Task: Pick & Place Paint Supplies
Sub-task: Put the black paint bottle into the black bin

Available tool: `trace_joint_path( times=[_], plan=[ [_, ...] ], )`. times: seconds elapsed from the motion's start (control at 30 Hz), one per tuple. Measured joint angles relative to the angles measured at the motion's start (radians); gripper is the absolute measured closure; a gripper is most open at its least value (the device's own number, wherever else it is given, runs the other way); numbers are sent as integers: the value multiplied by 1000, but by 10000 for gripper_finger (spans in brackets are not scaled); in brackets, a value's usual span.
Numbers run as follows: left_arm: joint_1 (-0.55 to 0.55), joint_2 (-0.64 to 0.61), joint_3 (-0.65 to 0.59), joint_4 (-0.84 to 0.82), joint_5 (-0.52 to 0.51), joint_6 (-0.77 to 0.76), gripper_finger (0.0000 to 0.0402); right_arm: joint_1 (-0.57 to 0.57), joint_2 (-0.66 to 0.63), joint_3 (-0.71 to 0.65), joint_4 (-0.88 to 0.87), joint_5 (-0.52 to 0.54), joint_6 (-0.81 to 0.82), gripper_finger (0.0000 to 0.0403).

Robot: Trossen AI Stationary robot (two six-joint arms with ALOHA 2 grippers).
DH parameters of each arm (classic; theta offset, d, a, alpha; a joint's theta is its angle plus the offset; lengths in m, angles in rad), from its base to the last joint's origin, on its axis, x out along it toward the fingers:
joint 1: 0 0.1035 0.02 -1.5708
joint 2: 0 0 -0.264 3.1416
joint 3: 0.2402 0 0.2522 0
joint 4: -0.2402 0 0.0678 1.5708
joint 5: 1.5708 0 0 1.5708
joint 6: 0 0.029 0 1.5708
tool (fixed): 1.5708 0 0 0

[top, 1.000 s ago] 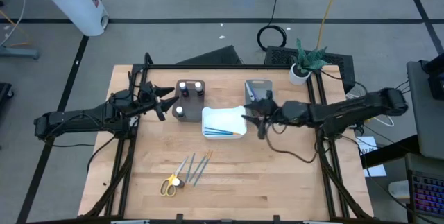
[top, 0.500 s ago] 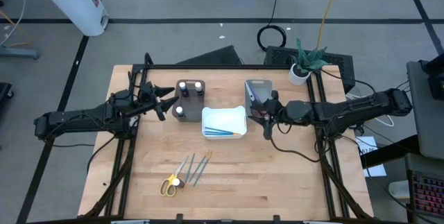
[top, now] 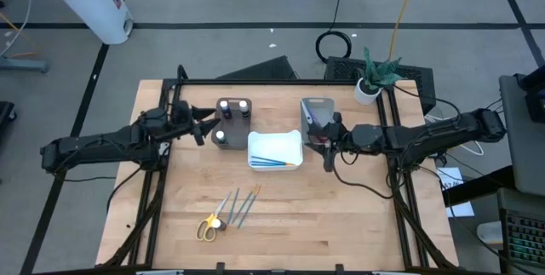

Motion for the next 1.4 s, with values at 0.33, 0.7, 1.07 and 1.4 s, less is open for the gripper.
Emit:
trace_joint_path(
  times=[0.33,0.7,1.07,1.4],
  plan=[
    [-265,185,322,-63,582,225,133,25,0,-68,106,-123,-67,234],
    [-808,455,445,-166,131,353,133,25,0,-68,103,-133,-76,234],
    [-960,662,446,-274,125,110,133,25,0,-68,111,-132,-103,234],
    [-991,795,446,-353,100,100,133,25,0,-68,111,-133,-103,234]
  ],
)
